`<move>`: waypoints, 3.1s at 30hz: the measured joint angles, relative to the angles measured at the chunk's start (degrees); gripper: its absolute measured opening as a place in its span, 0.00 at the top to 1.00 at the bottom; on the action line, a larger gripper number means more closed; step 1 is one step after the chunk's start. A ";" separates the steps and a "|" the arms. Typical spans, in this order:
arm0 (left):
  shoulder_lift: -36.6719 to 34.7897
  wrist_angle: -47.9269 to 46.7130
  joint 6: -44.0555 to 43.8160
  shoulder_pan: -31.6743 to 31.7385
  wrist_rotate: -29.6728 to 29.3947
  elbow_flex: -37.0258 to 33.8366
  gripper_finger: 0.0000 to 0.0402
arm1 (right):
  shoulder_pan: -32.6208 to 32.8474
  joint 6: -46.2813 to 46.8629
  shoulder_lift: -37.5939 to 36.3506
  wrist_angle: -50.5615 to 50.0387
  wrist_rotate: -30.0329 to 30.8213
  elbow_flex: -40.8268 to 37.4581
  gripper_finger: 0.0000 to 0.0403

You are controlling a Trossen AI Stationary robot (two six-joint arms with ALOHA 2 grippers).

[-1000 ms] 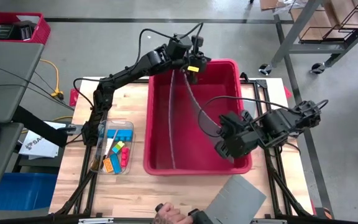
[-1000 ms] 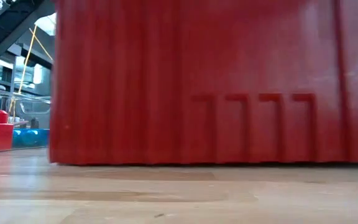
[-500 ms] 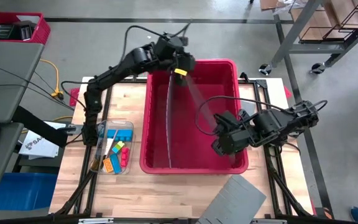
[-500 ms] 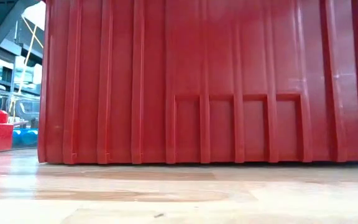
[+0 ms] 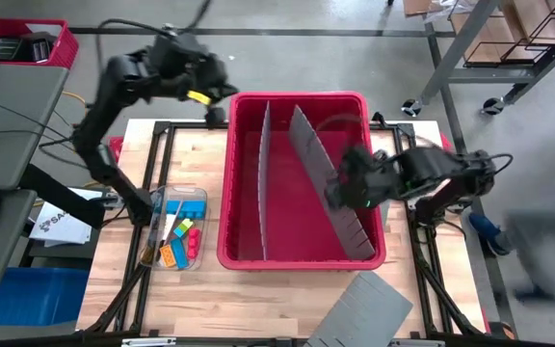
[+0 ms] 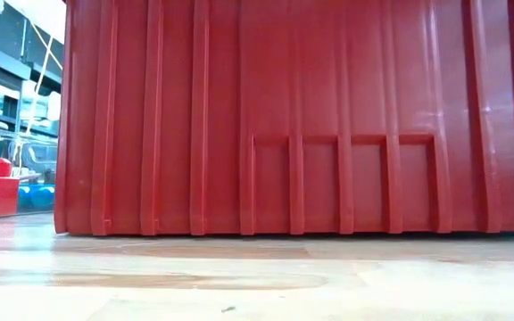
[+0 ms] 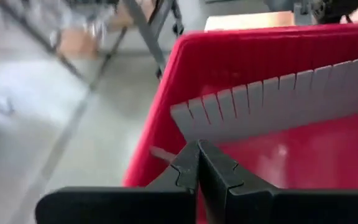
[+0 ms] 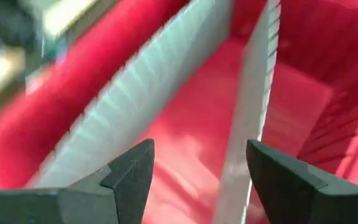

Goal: Sort Items/Unsort Items

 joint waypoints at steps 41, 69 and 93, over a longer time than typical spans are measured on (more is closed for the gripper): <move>-30.26 55.37 -44.70 -35.65 -25.20 -71.09 1.00 | -14.11 -31.00 -24.39 1.03 -42.31 -11.92 1.00; -46.87 42.96 -31.52 -33.69 -15.89 -67.21 1.00 | 34.13 29.43 51.30 64.96 -43.74 16.74 1.00; -39.57 39.74 -29.32 -33.62 -16.12 -67.29 1.00 | 40.97 45.44 48.95 34.04 -49.85 14.49 1.00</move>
